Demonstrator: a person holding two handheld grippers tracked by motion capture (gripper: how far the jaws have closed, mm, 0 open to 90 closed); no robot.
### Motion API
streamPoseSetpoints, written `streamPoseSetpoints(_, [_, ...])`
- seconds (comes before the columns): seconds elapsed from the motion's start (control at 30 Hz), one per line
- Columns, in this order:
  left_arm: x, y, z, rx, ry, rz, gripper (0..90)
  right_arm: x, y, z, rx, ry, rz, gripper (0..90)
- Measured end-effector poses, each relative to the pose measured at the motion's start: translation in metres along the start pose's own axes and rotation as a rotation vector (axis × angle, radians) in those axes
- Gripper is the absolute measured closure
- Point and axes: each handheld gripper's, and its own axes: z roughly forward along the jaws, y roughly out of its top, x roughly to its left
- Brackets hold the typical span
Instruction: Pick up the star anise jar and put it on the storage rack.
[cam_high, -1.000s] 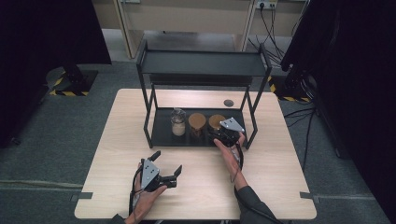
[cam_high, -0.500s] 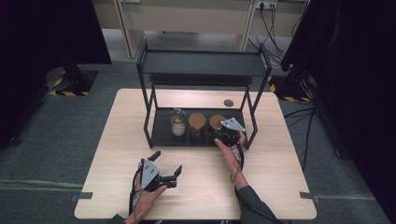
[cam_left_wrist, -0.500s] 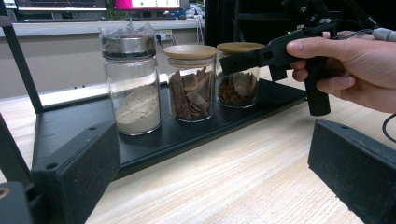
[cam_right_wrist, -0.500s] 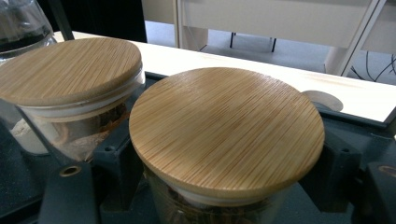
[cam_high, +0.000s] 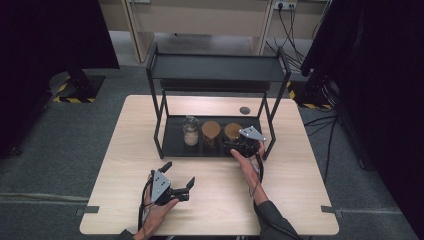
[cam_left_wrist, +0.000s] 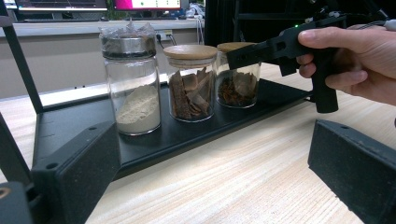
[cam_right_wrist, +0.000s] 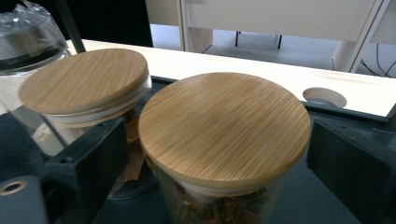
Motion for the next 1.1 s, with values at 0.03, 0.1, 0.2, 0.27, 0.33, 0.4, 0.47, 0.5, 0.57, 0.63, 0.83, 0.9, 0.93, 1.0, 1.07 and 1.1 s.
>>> streamPoseSetpoints(0.03, [0.000,0.000,0.000,0.000,0.000,0.001,2.0,0.001,0.000,-0.001,0.001,-0.003,0.002,2.8])
streamPoseSetpoints(0.1, [0.000,0.000,0.000,0.000,0.000,0.001,2.0,0.001,0.001,-0.002,-0.003,0.000,0.005,2.8])
streamPoseSetpoints(0.2, [0.000,0.000,0.000,0.000,0.000,0.000,2.0,0.002,0.001,-0.005,-0.005,0.005,0.006,2.8])
streamPoseSetpoints(0.27, [0.000,0.000,0.000,0.000,0.000,0.001,2.0,0.003,0.001,-0.006,-0.007,0.008,0.007,2.7])
streamPoseSetpoints(0.33, [0.000,0.000,0.000,0.000,0.000,0.001,2.0,0.004,0.002,-0.007,-0.008,0.009,0.007,2.5])
streamPoseSetpoints(0.4, [0.000,0.000,0.000,0.000,0.000,0.000,2.0,0.005,0.001,-0.009,-0.010,0.014,0.006,2.4])
streamPoseSetpoints(0.47, [0.000,0.000,0.000,0.000,0.000,0.000,2.0,0.006,0.000,-0.011,-0.014,0.017,0.006,2.2])
streamPoseSetpoints(0.5, [0.000,0.000,0.000,0.000,0.000,0.000,2.0,0.006,0.000,-0.011,-0.014,0.017,0.006,2.2])
streamPoseSetpoints(0.57, [0.000,0.000,0.000,0.000,0.000,0.001,2.0,0.005,0.000,-0.013,-0.018,0.018,0.011,2.0])
streamPoseSetpoints(0.63, [0.000,0.000,0.000,0.000,0.000,0.001,2.0,0.005,-0.001,-0.016,-0.021,0.020,0.016,1.9])
streamPoseSetpoints(0.83, [0.000,0.000,0.000,0.000,0.000,0.002,2.0,0.005,-0.002,-0.019,-0.026,0.019,0.021,1.7])
streamPoseSetpoints(0.9, [0.000,0.000,0.000,0.000,0.001,0.002,2.0,0.005,-0.003,-0.020,-0.026,0.019,0.023,1.7])
streamPoseSetpoints(0.93, [0.000,0.000,0.000,0.000,0.000,0.001,2.0,0.005,-0.003,-0.020,-0.027,0.021,0.025,1.7])
streamPoseSetpoints(1.0, [0.000,0.000,0.000,0.000,0.001,0.001,2.0,0.006,-0.003,-0.021,-0.030,0.021,0.025,1.7])
streamPoseSetpoints(1.07, [0.000,0.000,0.000,0.000,0.000,0.002,2.0,0.007,-0.003,-0.023,-0.032,0.022,0.026,1.7])
streamPoseSetpoints(1.1, [0.000,0.000,0.000,0.000,0.000,0.002,2.0,0.007,-0.003,-0.024,-0.034,0.024,0.026,1.7])
